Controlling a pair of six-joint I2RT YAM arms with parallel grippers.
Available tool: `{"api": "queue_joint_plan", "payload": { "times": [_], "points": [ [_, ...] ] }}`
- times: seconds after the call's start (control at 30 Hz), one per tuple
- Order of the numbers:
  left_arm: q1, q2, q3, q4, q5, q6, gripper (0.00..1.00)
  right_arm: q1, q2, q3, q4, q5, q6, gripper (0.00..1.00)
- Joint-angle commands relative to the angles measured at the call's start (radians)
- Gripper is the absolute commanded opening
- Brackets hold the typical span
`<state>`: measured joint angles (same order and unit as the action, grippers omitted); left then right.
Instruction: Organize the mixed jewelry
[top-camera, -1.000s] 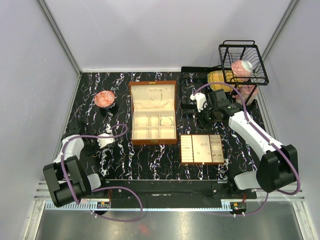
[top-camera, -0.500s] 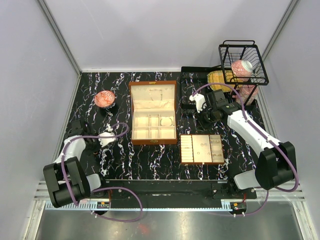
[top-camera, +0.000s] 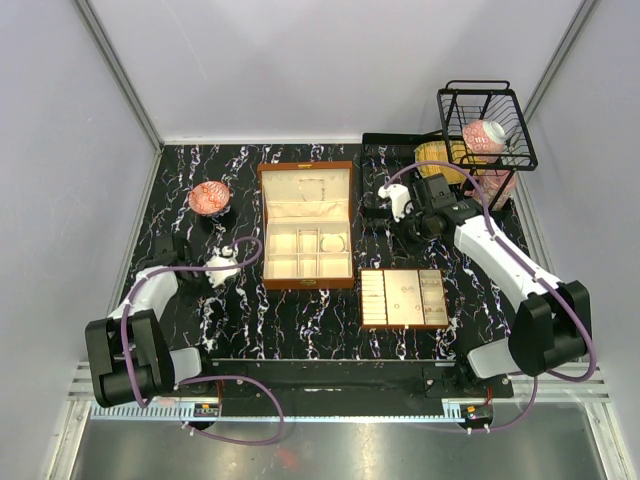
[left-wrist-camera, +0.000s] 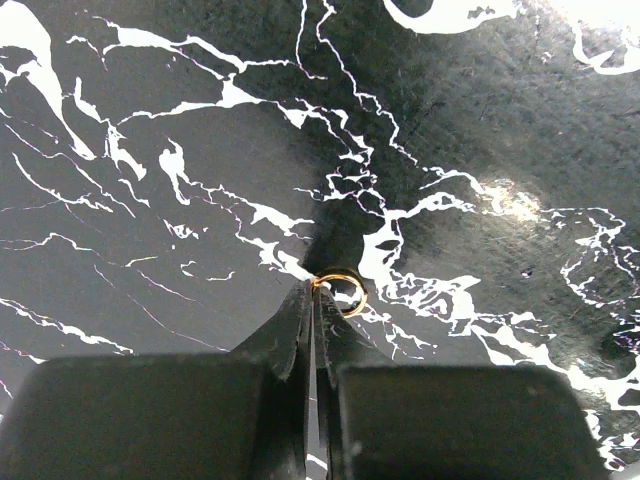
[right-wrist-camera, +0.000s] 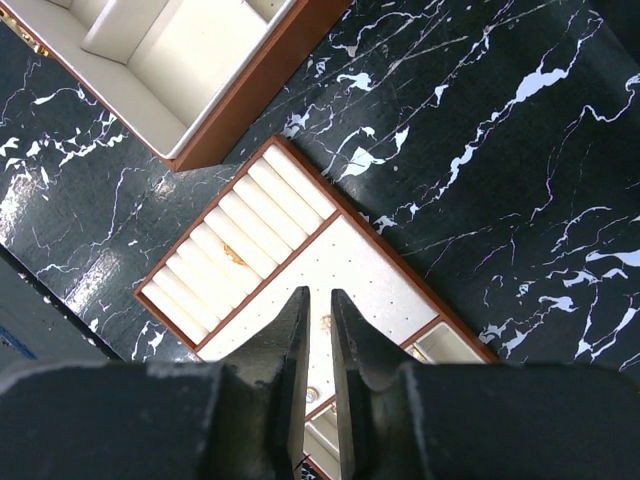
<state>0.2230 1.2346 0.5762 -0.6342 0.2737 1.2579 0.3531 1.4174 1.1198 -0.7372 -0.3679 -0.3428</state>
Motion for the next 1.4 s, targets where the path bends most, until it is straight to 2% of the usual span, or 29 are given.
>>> {"api": "queue_joint_plan", "payload": {
  "times": [0.0,0.27,0.63,0.67,0.87,1.0,1.1,1.37],
  "points": [
    [-0.010,0.023,0.017,-0.033,0.050,-0.046,0.00,-0.005,0.015,0.055,-0.019,0.004,0.013,0.20],
    [-0.011,-0.010,0.082,-0.035,0.084,-0.167,0.00,-0.005,0.032,0.129,-0.062,-0.034,0.036,0.20],
    [-0.051,-0.133,0.152,-0.087,0.208,-0.331,0.00,-0.002,0.074,0.276,-0.111,-0.226,0.096,0.27],
    [-0.071,-0.141,0.183,-0.091,0.232,-0.353,0.00,0.000,0.080,0.288,-0.111,-0.242,0.105,0.31],
    [-0.194,-0.162,0.318,-0.070,0.314,-0.595,0.00,0.052,0.118,0.397,-0.058,-0.330,0.160,0.45],
    [-0.246,-0.172,0.375,0.040,0.352,-0.855,0.00,0.127,0.146,0.442,0.010,-0.327,0.200,0.55],
    [-0.289,-0.190,0.399,0.115,0.326,-0.997,0.00,0.165,0.161,0.451,0.080,-0.357,0.255,0.58],
    [-0.453,-0.208,0.504,0.171,0.200,-1.190,0.00,0.256,0.164,0.494,0.241,-0.339,0.378,0.60]
  ]
}}
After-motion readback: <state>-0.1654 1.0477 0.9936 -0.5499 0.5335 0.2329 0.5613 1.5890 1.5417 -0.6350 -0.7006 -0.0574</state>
